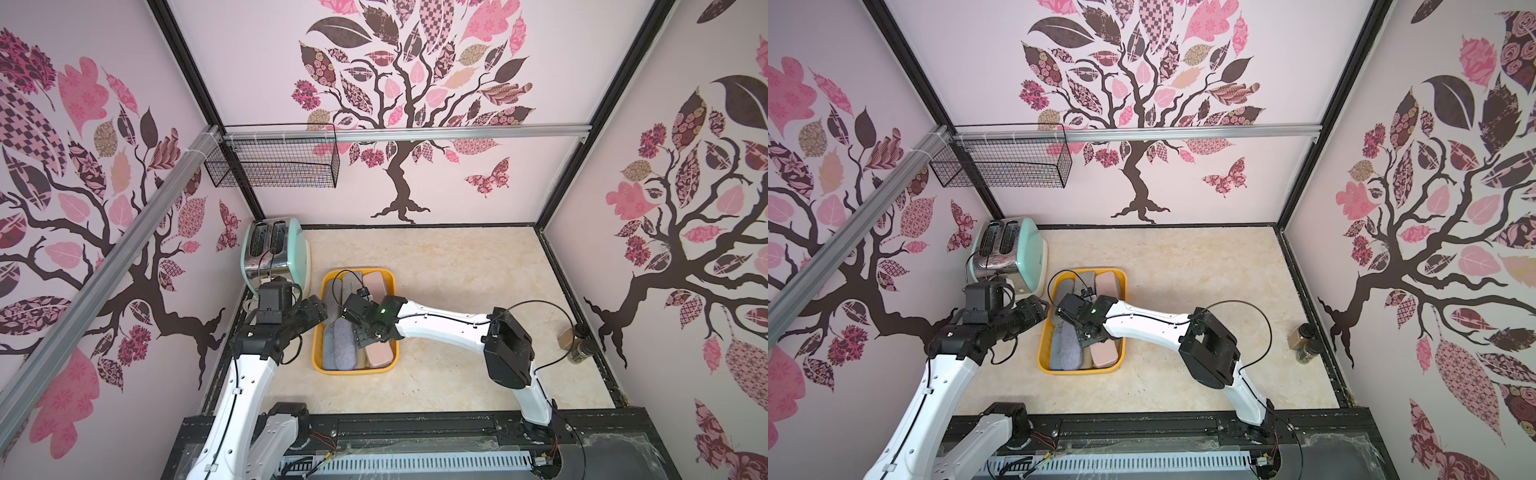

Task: Put the glasses cases into the storage boxes
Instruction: Place the glasses case in the storage box.

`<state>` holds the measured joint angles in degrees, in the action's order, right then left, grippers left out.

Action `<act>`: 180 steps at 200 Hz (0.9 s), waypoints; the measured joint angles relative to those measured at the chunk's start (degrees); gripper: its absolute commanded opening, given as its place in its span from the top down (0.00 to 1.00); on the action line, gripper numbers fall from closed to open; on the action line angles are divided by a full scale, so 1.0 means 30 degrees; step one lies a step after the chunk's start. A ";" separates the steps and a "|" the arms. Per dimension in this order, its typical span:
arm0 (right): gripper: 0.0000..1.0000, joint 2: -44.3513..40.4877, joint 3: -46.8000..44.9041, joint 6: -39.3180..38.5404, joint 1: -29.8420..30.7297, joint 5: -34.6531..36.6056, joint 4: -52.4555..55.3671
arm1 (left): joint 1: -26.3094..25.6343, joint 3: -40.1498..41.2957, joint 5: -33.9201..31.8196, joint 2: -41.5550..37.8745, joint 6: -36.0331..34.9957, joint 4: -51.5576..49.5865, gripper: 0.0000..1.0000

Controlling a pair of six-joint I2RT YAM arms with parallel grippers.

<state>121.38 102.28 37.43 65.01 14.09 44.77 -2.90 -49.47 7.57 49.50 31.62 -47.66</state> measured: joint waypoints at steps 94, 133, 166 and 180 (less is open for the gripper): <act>0.00 0.0685 0.0860 -0.0058 -0.0015 -0.0248 0.0758 | 0.0000 0.0000 0.0007 0.0051 0.0000 0.0000 0.25; 0.00 -0.0947 0.1435 -0.0080 0.0058 0.0707 0.1195 | 0.0000 -0.0007 0.0248 0.0437 0.0437 0.0015 0.23; 0.01 -0.6346 -0.1537 0.0036 -0.0044 0.3796 0.0867 | -0.0007 -0.2062 0.0495 0.1472 0.0488 -0.0444 0.21; 0.01 -0.9544 -0.3672 0.0277 -0.0648 0.5180 0.0401 | -0.0007 -0.4386 0.0189 0.2477 0.0197 -0.0554 0.20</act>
<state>92.75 91.26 38.26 63.07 29.63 45.98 -2.92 -62.63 8.14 56.93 32.21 -49.32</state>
